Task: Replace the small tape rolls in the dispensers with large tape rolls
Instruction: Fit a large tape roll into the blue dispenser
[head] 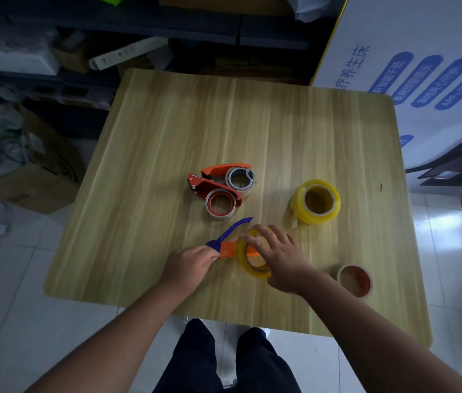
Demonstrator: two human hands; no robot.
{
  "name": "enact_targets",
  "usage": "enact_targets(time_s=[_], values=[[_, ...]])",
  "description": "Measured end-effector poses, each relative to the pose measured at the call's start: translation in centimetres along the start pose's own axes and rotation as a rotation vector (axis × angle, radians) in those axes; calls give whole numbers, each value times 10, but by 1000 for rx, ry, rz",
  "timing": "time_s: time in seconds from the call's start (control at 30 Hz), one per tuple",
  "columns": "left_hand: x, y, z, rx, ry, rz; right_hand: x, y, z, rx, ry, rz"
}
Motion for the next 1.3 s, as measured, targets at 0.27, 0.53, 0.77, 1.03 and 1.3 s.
enact_targets(time_s=[0.27,0.53,0.77,1.03,1.3], values=[[-30,-36,-9,-169,307,113,29,-8,0,-96,94,-71],[-39,-56,-38,-331,561,91,41,-33,-9,-107,109,-175],[-36,-57,-48,-284,552,87,39,-46,-22,-114,104,-221],[-27,-60,-54,-238,490,87,42,-58,-32,-12,-11,-139],[-8,-52,-65,-55,201,-9,40,-61,-32,35,-44,-100]])
Point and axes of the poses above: each hand's wrist, its own x-axis towards the middle knuckle, its own y-axis out of the back of the hand, z = x × y, the point moved 3 cm from there along x, towards the middle knuckle, and after that the axes turned 12 degrees about -x, right-handed, at the moved point
